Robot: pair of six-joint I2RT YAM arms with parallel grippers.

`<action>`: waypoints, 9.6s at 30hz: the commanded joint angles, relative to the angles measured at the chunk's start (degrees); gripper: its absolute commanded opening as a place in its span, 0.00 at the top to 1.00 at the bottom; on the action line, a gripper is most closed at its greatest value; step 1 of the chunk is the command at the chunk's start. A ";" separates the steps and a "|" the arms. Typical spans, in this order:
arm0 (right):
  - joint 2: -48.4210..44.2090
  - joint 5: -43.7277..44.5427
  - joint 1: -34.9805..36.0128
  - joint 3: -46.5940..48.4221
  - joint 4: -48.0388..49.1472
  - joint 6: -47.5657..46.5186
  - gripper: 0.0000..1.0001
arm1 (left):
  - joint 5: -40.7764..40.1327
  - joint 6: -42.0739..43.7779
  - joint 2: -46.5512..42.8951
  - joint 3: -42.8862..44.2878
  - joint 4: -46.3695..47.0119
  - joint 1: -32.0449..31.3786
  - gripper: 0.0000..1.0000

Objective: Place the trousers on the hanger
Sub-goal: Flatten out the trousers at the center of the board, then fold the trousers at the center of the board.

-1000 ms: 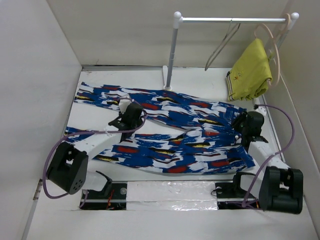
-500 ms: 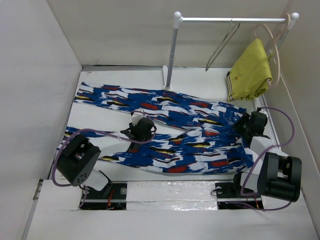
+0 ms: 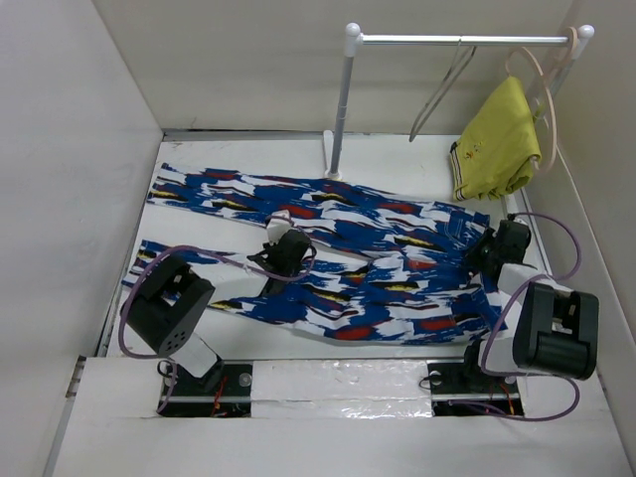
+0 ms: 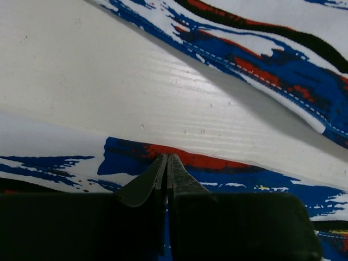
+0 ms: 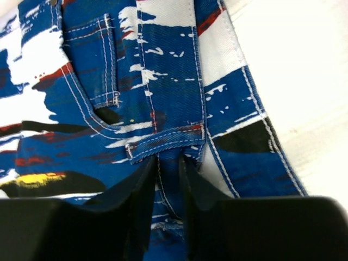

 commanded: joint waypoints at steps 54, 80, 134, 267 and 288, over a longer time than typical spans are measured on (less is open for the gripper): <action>-32.74 8.79 -15.25 -8.39 -25.82 9.96 0.32 | 2.53 5.35 -39.88 -12.47 9.59 -5.70 0.94; -35.01 13.97 -9.55 1.46 -43.40 14.08 0.30 | -5.53 4.82 -48.05 -13.53 7.05 -10.97 0.89; -35.27 5.19 14.27 -3.20 -12.39 3.98 0.95 | -7.76 -22.95 -19.25 -7.29 -13.88 34.61 0.65; -66.21 34.28 18.94 20.97 -55.60 8.98 0.99 | 5.44 -7.40 -12.29 22.33 -24.86 60.40 1.00; -41.17 36.47 18.94 9.63 -31.37 10.05 0.97 | -1.06 -3.89 -3.07 34.70 -24.77 54.86 1.00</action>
